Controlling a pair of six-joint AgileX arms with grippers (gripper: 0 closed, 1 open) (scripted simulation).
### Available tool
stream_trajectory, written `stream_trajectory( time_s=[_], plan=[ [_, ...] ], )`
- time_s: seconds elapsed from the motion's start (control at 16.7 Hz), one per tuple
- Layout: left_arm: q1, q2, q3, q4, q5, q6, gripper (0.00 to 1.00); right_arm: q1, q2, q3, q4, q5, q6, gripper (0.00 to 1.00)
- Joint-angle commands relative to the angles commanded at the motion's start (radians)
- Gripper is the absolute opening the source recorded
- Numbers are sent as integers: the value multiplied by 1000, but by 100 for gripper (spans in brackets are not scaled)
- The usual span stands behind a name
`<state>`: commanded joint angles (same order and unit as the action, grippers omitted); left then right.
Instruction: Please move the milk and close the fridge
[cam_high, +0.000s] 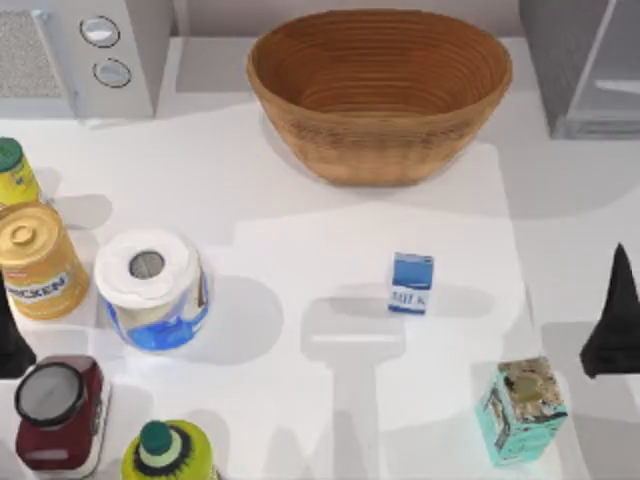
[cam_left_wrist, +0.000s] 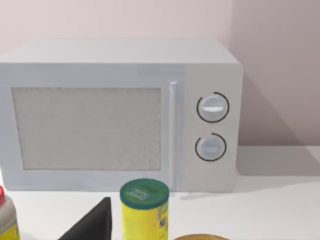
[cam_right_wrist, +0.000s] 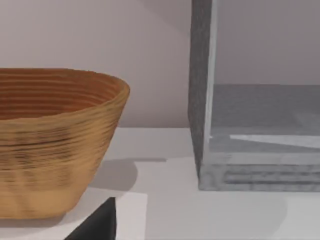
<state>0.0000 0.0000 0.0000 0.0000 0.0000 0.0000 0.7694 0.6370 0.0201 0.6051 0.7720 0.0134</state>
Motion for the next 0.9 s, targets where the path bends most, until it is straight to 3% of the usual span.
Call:
stream_trajectory(
  time_s=[0.3, 0.66, 0.9],
  plan=[
    [0, 0, 0, 0, 0, 0, 100, 150, 127, 4, 121, 151, 5, 100],
    [0, 0, 0, 0, 0, 0, 100, 151, 130, 2, 121, 154, 7, 100],
    [0, 0, 0, 0, 0, 0, 100, 137, 240, 112, 74, 182, 116, 100]
  ],
)
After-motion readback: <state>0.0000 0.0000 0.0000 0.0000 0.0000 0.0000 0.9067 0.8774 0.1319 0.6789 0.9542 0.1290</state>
